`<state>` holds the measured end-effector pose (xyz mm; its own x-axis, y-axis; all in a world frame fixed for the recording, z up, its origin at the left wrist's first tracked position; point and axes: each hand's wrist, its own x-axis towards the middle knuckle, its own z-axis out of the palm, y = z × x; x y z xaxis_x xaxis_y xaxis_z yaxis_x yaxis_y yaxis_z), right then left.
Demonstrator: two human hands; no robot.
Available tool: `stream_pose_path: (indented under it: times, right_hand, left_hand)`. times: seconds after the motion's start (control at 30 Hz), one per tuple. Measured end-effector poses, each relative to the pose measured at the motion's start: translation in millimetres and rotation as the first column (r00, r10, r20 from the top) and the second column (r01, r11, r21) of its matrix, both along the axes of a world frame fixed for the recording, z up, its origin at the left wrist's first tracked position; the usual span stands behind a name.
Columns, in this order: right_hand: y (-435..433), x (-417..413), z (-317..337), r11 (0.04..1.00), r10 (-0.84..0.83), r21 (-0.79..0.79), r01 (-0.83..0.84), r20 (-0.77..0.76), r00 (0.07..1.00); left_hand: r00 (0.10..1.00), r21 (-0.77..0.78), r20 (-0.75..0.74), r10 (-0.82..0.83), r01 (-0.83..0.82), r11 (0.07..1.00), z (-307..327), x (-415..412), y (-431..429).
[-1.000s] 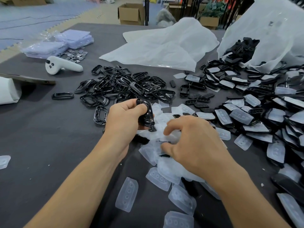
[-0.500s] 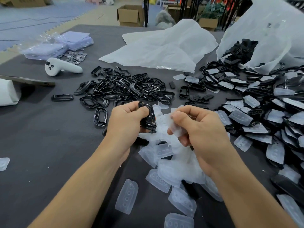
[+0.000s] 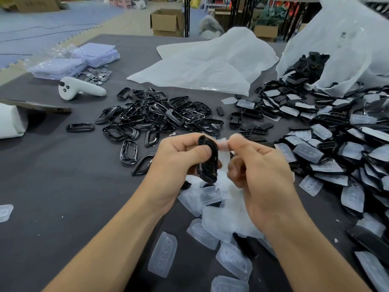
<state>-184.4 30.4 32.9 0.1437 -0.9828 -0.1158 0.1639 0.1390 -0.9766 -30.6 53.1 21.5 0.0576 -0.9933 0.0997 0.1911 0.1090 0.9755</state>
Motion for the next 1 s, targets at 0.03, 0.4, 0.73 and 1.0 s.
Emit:
stream_pose_path:
  times: [0.03, 0.4, 0.73, 1.0]
  right_hand:
    - [0, 0, 1, 0.997, 0.025, 0.065, -0.030, 0.067, 0.997]
    - [0, -5, 4, 0.927, 0.365, 0.026, -0.373, 0.161, 0.917]
    - [-7, -14, 5, 0.995, 0.091, -0.034, -0.090, 0.046, 0.995]
    - [-4, -4, -4, 0.988, 0.128, -0.074, -0.132, -0.059, 0.990]
  left_hand:
    - [1.000, 0.009, -0.023, 0.005, -0.005, 1.000, 1, 2, 0]
    - [0.960, 0.013, -0.226, -0.163, 0.170, 0.985, 6, 7, 1]
    - [0.997, 0.204, -0.017, 0.069, -0.064, 0.977, -2, 3, -3]
    - [0.999, 0.221, 0.028, 0.033, -0.038, 0.974, -5, -4, -1]
